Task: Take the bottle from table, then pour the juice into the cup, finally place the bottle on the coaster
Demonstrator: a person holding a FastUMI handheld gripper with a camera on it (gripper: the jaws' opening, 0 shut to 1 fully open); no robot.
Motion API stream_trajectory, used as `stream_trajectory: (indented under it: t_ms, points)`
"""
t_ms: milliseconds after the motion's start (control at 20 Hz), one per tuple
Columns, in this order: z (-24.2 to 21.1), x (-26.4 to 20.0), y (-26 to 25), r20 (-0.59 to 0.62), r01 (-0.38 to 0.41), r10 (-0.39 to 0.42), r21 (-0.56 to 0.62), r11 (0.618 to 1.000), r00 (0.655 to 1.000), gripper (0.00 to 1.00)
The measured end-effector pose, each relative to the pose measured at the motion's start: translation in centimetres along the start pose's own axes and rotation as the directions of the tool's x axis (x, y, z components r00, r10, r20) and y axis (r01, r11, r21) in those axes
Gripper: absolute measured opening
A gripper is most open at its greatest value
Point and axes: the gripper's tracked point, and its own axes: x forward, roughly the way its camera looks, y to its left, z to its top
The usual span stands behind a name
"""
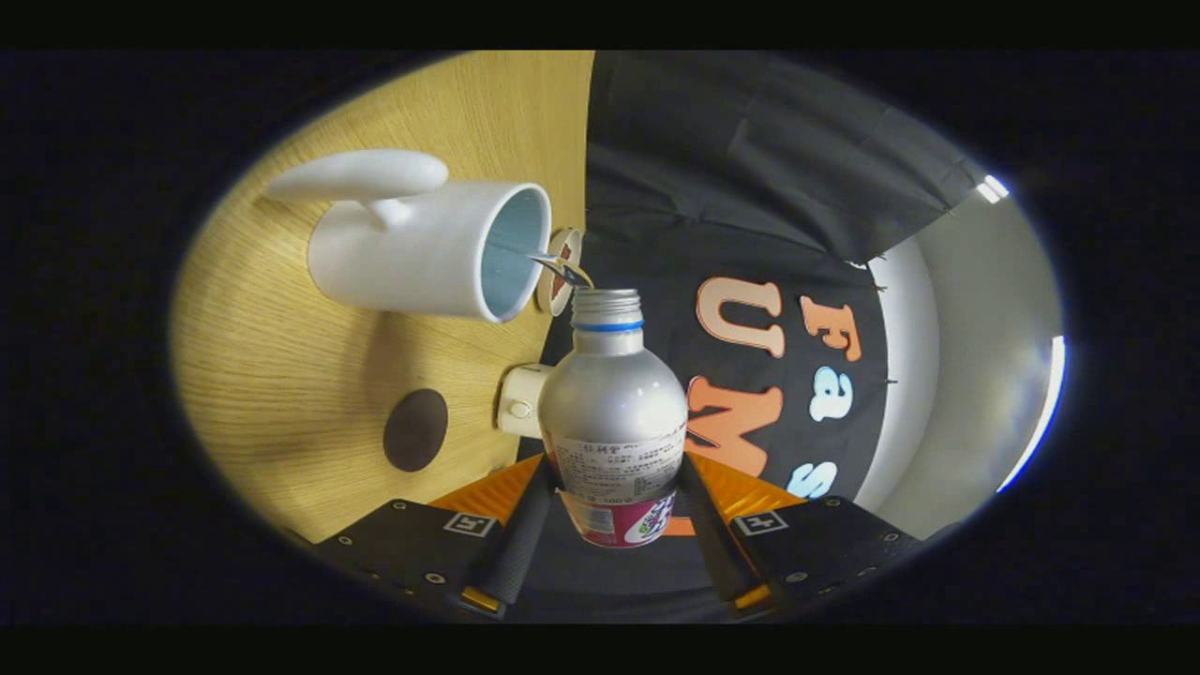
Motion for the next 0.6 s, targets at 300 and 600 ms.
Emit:
stream_trajectory:
  t_ms: [300, 600]
  points:
    - [-0.38, 0.13, -0.28, -0.001, 0.005, -0.005, -0.020, 1.000, 1.000, 0.77]
    - [-0.71, 0.18, -0.68, 0.002, 0.007, -0.007, -0.043, 0.999, 1.000, 0.76]
